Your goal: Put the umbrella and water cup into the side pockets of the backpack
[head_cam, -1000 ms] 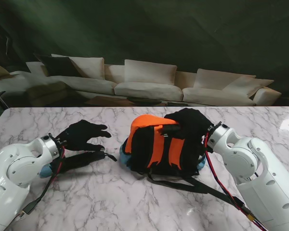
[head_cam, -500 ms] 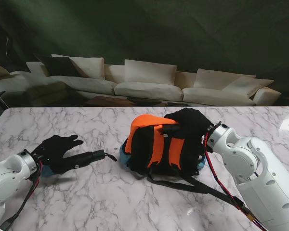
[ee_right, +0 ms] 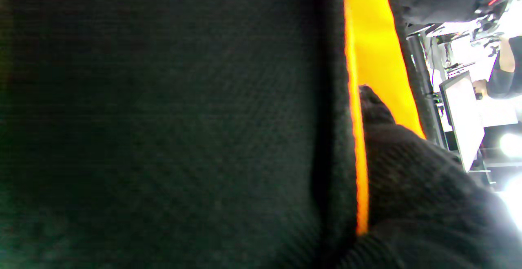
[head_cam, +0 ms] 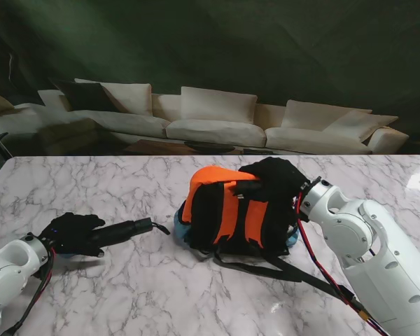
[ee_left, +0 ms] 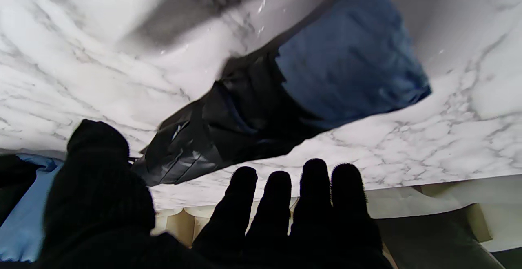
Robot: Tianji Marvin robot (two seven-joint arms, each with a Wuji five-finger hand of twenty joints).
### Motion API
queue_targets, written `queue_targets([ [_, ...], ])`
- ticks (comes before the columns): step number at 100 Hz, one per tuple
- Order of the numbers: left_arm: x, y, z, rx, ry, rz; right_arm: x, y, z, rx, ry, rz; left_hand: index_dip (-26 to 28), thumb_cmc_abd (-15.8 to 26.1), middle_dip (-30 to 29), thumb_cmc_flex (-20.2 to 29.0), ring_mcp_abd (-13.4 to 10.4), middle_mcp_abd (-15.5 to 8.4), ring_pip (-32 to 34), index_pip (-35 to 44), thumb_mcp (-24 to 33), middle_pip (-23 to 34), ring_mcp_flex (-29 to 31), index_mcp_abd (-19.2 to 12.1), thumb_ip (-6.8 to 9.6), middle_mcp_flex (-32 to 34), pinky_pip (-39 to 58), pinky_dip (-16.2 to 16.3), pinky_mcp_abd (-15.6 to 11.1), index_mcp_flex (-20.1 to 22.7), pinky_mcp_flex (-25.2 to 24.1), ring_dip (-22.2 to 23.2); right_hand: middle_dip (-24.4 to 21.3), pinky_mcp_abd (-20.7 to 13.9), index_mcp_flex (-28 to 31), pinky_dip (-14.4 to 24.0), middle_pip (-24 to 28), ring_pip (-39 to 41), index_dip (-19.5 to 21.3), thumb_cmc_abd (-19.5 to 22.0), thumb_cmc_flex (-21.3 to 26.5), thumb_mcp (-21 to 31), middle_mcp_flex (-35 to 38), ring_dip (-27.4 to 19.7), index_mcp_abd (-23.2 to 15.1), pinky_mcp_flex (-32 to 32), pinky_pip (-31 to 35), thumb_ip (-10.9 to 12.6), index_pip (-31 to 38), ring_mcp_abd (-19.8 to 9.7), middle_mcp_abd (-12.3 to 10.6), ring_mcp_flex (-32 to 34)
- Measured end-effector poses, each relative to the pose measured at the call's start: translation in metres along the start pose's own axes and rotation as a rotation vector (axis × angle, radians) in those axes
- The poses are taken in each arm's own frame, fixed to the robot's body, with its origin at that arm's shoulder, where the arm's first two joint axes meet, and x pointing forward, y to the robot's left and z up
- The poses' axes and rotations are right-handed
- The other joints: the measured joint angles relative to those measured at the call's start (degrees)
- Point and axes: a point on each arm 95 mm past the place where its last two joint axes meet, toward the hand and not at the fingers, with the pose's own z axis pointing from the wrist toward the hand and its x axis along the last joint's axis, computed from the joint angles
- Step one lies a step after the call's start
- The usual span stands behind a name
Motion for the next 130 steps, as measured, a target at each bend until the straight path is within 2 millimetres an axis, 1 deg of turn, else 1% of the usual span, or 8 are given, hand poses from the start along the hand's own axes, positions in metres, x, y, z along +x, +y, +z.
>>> queue_targets([
  [19, -0.004, 0.013, -0.004, -0.01, -0.027, -0.001, 0.0, 0.0, 0.0, 0.0, -0.003, -0.001, 0.4, -1.0, 0.7, 0.4, 0.0, 0.0, 0.8, -0.6, 0.1, 1.3, 0.1, 0.0, 0.0, 0.7, 0.7, 0.0, 0.0, 0.0, 0.2, 1.1, 0.0, 0.0, 0.0, 0.0, 0.0, 0.0, 0.0, 0.0, 0.0, 0.0, 0.0, 0.0, 0.0, -0.1, -0.1, 0.0, 0.0, 0.0, 0.0, 0.0],
  [38, -0.009, 0.019, -0.006, -0.015, -0.058, -0.006, 0.0, 0.0, 0.0, 0.003, -0.003, -0.001, 0.5, -1.2, 1.5, 6.3, 0.0, 0.0, 1.3, -0.6, 1.5, 2.1, 0.8, 0.0, 0.0, 0.7, 1.4, 0.0, 0.0, 0.0, 0.6, 1.9, 0.0, 0.0, 0.0, 0.0, 0.0, 0.0, 0.0, 0.0, 0.0, 0.0, -0.6, 0.0, 0.0, -0.1, -0.3, 0.0, 0.0, 0.0, 0.0, 0.0],
  [72, -0.01, 0.025, 0.002, -0.039, -0.06, -0.03, -0.001, 0.0, 0.0, 0.006, -0.006, 0.001, 0.7, -1.3, 2.1, 8.9, 0.0, 0.0, 2.2, -0.6, 2.3, 3.0, 2.0, 2.5, 0.0, 1.8, 2.7, 0.6, 0.0, 0.0, 1.5, 2.9, 0.0, 0.0, 0.0, 0.0, 0.0, 0.0, 0.0, 0.0, 0.0, 0.0, -0.6, 0.0, 0.0, -0.1, -0.3, 0.0, 0.0, 0.0, 0.0, 0.0],
  [92, -0.009, 0.024, 0.005, -0.049, -0.064, -0.031, -0.002, 0.001, 0.0, 0.003, -0.006, 0.001, 0.8, -2.5, 2.3, 14.0, -0.1, 0.0, 4.5, -0.6, 3.8, 5.0, 6.0, 2.6, 0.0, 5.9, 5.6, 1.4, 0.3, 0.6, 4.3, 4.4, 0.0, 0.0, 0.0, 0.0, 0.0, -0.1, 0.0, 0.0, 0.0, 0.0, -0.6, 0.0, 0.0, -0.1, -0.3, 0.0, 0.0, 0.0, 0.0, 0.0],
  [112, -0.01, 0.021, 0.012, -0.047, -0.065, -0.027, -0.003, -0.001, 0.0, 0.001, -0.009, 0.003, 1.4, -4.5, 5.2, 16.9, 0.4, 0.2, 7.3, 2.9, 7.9, 7.7, 8.0, 2.6, 0.22, 8.5, 8.8, 3.4, 0.9, 2.9, 7.0, 8.7, 0.0, 0.0, 0.0, 0.0, 0.0, -0.1, 0.0, 0.0, 0.0, 0.0, -0.6, 0.0, 0.0, -0.1, -0.3, 0.0, 0.0, 0.0, -0.1, 0.0],
  [122, -0.01, 0.02, 0.015, -0.038, -0.067, -0.023, -0.003, -0.001, 0.001, 0.002, -0.009, 0.003, 2.8, -5.0, 7.4, 19.0, 0.2, 0.1, 9.7, 6.2, 9.5, 9.9, 10.4, 1.3, 0.22, 9.8, 11.5, 4.3, 1.3, 4.3, 9.3, 11.9, 0.0, 0.0, 0.0, 0.0, 0.0, -0.1, 0.0, 0.0, 0.0, 0.0, -0.6, 0.0, 0.0, -0.1, -0.3, 0.0, 0.0, 0.0, -0.1, 0.0],
  [127, -0.01, 0.019, 0.017, -0.031, -0.067, -0.023, -0.003, -0.001, 0.001, 0.001, -0.009, 0.004, 4.1, -6.0, 8.9, 19.4, -0.1, 0.1, 11.8, 8.8, 10.2, 10.7, 12.3, 0.3, 0.22, 10.5, 13.6, 5.0, 1.3, 4.8, 10.7, 14.3, 0.0, 0.0, 0.0, 0.0, 0.0, -0.1, 0.0, 0.0, 0.0, 0.0, -0.6, 0.0, 0.0, -0.1, -0.3, 0.0, 0.0, 0.0, -0.1, 0.0],
  [130, -0.01, 0.019, 0.017, -0.026, -0.067, -0.023, -0.004, -0.001, 0.001, 0.0, -0.009, 0.004, 5.0, -6.2, 12.5, 19.8, -0.5, 0.1, 13.2, 10.6, 10.8, 10.3, 13.4, -0.1, 0.22, 11.0, 14.5, 5.6, 1.4, 4.8, 11.6, 15.6, 0.0, 0.0, 0.0, 0.0, 0.0, -0.1, 0.0, 0.0, 0.0, 0.0, -0.6, 0.0, 0.0, -0.1, -0.3, 0.0, 0.0, 0.0, -0.1, 0.0],
])
